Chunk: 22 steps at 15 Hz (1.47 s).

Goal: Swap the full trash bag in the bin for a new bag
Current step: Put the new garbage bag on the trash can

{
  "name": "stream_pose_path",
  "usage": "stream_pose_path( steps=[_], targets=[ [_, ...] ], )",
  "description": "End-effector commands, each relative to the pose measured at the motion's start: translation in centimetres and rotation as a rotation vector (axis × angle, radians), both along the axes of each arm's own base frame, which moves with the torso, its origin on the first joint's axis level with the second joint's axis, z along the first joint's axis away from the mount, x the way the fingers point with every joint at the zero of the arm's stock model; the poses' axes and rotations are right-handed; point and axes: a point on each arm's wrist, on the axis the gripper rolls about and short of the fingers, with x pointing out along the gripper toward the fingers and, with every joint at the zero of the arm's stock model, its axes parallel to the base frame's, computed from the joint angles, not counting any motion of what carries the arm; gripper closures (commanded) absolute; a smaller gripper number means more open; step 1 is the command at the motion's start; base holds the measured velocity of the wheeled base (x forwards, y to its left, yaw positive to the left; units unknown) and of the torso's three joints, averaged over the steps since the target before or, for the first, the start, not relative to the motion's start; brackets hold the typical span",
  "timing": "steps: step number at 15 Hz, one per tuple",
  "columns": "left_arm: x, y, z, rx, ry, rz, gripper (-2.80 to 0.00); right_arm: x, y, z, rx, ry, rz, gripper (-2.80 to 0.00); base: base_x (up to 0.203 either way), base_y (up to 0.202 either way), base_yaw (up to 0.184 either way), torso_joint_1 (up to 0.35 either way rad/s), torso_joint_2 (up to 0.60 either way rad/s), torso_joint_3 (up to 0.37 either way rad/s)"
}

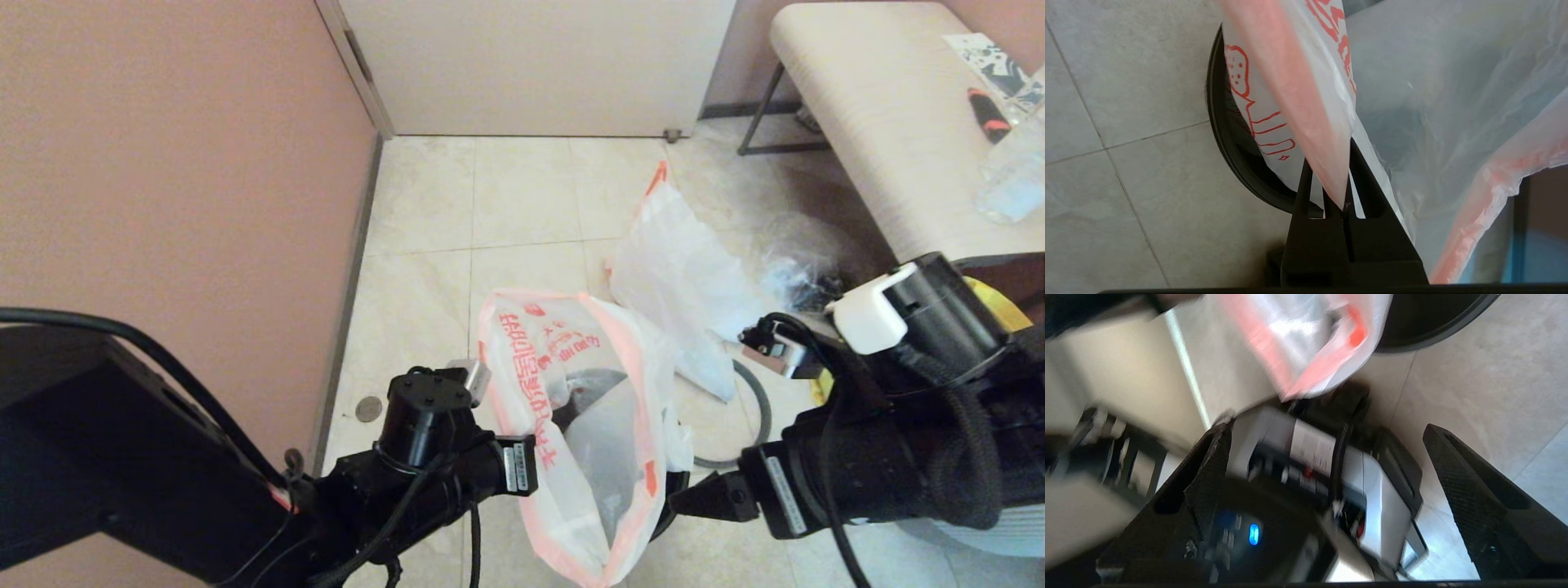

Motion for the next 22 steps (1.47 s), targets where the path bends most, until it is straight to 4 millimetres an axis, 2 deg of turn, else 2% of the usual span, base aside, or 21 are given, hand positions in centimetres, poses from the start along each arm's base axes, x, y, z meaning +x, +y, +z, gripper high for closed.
stream_pose_path(
  steps=[1,3,6,11,13,14,15,17,19,22],
  targets=[
    [0.1,0.0,0.2,-0.016,-0.002,0.002,0.00,1.2,2.0,-3.7,-0.044,0.006,-0.044,-2.80,0.000,0.000,0.000,0.000,0.00,0.000],
    [0.1,0.1,0.2,-0.022,0.002,-0.005,0.00,1.8,3.7,-5.3,-0.020,-0.028,-0.076,-2.80,0.000,0.000,0.000,0.000,0.00,0.000],
    [0.1,0.2,0.3,-0.025,0.000,-0.004,0.00,3.1,5.0,-7.4,-0.029,-0.030,-0.147,-2.80,0.000,0.000,0.000,0.000,0.00,0.000],
    [0.3,0.3,0.5,-0.038,-0.010,0.003,0.00,4.9,5.4,-10.1,-0.067,-0.020,-0.242,-2.80,0.000,0.000,0.000,0.000,0.00,0.000],
    [0.3,0.5,0.5,-0.039,-0.010,0.009,0.00,6.6,5.3,-11.3,-0.058,-0.040,-0.284,-2.80,0.000,0.000,0.000,0.000,0.00,0.000],
    [0.4,0.8,0.6,-0.039,-0.011,0.014,0.00,7.3,5.4,-11.8,-0.045,-0.065,-0.301,0.00,0.000,0.000,0.000,0.000,0.00,0.000],
    [0.4,0.8,0.8,-0.042,-0.014,0.016,0.00,8.0,5.2,-12.0,-0.040,-0.094,-0.327,0.00,0.000,0.000,0.000,0.000,0.00,0.000],
    [0.5,1.0,0.6,-0.042,-0.008,0.017,0.00,7.8,4.9,-11.4,-0.039,-0.108,-0.329,0.00,0.000,0.000,0.000,0.000,0.00,0.000],
    [1.1,1.4,-0.1,-0.027,0.008,0.041,0.00,6.6,3.9,-10.7,-0.062,-0.092,-0.329,0.00,0.000,0.000,0.000,0.000,0.00,0.000],
    [1.9,1.4,-1.6,-0.006,0.036,0.050,0.00,5.2,1.9,-11.3,-0.114,-0.046,-0.350,0.00,0.000,0.000,0.000,0.000,0.00,0.000]
  ],
)
